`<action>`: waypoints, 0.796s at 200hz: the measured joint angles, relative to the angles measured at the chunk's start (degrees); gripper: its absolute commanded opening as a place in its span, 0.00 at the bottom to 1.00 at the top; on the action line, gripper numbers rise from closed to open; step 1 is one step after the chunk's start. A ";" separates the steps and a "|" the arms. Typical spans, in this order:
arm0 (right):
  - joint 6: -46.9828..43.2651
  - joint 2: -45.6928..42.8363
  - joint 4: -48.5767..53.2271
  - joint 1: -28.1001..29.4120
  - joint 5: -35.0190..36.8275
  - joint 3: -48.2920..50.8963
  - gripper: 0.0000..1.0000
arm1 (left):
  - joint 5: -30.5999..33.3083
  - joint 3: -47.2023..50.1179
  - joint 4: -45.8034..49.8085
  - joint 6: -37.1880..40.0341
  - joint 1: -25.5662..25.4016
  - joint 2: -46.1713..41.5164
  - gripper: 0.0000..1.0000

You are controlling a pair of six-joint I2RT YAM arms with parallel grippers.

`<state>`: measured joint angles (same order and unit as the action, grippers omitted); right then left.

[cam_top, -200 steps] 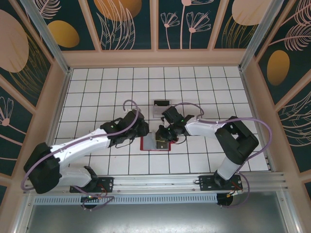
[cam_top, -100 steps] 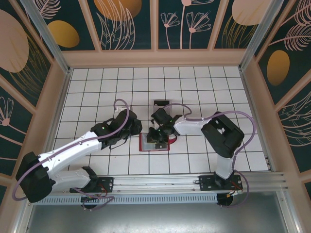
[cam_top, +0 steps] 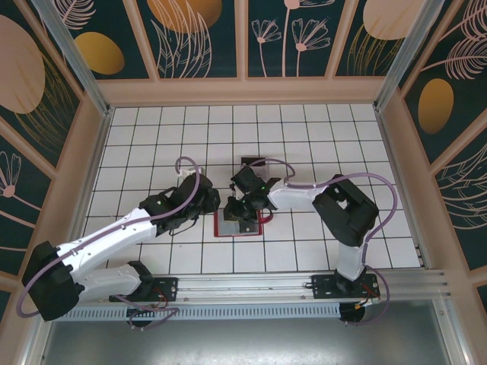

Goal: Take the credit cards out of the card holder

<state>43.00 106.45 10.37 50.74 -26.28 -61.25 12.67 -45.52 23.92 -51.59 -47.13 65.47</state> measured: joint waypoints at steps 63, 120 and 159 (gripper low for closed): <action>0.04 3.26 -1.49 0.15 -1.97 -1.66 0.14 | -0.09 0.00 0.52 -0.20 0.00 -0.26 0.33; 0.63 -2.43 -1.09 -1.68 -1.44 0.79 0.14 | -5.03 -0.02 -1.68 -0.22 0.00 4.52 0.31; 0.55 -11.45 0.33 -6.60 0.61 5.75 0.15 | -10.56 -0.90 -4.81 -0.20 0.00 10.93 0.30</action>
<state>43.55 95.00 10.70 44.14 -25.67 -55.51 2.11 -46.41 19.11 -51.79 -47.13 76.40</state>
